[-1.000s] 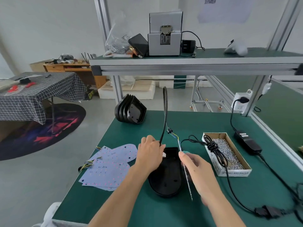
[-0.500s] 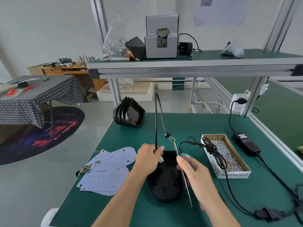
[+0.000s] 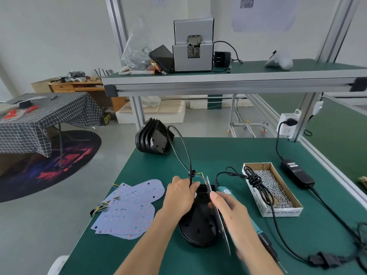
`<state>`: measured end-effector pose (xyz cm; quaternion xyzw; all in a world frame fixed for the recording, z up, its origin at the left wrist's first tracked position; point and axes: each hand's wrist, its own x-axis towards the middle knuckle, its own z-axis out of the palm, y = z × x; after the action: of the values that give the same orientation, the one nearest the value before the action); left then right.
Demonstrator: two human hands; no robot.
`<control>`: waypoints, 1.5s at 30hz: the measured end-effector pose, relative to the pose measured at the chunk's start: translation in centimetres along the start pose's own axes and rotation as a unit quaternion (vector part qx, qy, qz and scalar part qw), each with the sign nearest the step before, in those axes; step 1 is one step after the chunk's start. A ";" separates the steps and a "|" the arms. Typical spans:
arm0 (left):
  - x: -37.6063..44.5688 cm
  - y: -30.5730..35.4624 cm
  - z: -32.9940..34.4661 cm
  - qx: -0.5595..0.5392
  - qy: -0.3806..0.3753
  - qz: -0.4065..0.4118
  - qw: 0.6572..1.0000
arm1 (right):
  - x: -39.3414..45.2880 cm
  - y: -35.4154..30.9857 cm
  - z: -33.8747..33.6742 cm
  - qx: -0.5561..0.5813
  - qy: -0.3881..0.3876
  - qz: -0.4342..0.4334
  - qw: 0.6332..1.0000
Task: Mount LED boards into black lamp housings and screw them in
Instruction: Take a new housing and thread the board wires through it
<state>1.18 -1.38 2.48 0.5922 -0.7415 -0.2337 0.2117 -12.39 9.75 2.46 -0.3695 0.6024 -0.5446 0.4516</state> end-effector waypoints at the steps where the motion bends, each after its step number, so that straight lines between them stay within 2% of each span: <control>1: 0.1 0.2 0.0 0.003 -0.012 -0.009 1.000 | 0.0 0.0 0.1 0.001 0.000 0.000 1.000; 4: 0.3 0.5 0.0 0.013 -0.032 -0.002 0.999 | -0.1 0.2 0.1 0.005 0.009 -0.002 1.000; 9: -0.6 0.4 0.3 0.096 0.009 0.064 0.993 | -0.7 0.7 0.0 0.055 0.012 -0.011 0.998; 13: -1.4 0.4 -0.1 0.101 0.001 0.077 0.992 | -1.3 0.8 0.1 0.087 0.013 -0.033 0.996; 17: -2.0 0.2 -1.0 0.048 -0.011 0.097 0.994 | -1.9 0.1 0.0 0.074 0.022 -0.068 0.995; 21: -2.6 0.4 -1.7 -0.044 0.086 0.080 0.992 | -2.4 0.0 -0.1 0.061 0.011 -0.096 0.993; 25: -3.0 0.7 -2.2 -0.052 0.109 0.067 0.990 | -2.7 0.1 0.3 0.075 0.016 -0.117 0.990; 27: -3.1 0.9 -2.4 -0.017 0.118 0.079 0.990 | -2.9 0.1 0.5 0.084 0.014 -0.123 0.989; 29: -3.4 1.2 -2.5 0.063 0.126 0.086 0.986 | -3.1 0.0 0.7 0.085 0.004 -0.133 0.987; 32: -4.0 1.4 -2.4 0.138 0.142 0.062 0.978 | -3.4 -0.4 0.9 0.094 -0.003 -0.150 0.984; 34: -4.4 1.4 -2.2 0.091 0.164 0.049 0.981 | -3.5 -0.4 1.0 0.094 -0.004 -0.151 0.984; 36: -4.5 1.2 -2.0 -0.001 0.176 0.045 0.983 | -3.5 -0.3 1.0 0.087 -0.005 -0.152 0.984; 41: -4.5 1.0 -2.2 -0.218 0.101 -0.018 0.971 | -3.2 0.3 0.5 0.078 0.003 -0.160 0.984; 43: -4.7 0.7 -2.7 -0.347 0.092 -0.023 0.933 | -3.0 0.2 0.2 0.086 0.005 -0.161 0.983; 45: -4.7 0.2 -3.4 -0.483 0.055 -0.022 0.874 | -3.0 0.0 -0.1 0.104 0.012 -0.159 0.982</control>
<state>3.98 2.94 5.17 0.4443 -0.5107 -0.5340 0.5065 -11.49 12.55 2.88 -0.4051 0.4812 -0.6737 0.3879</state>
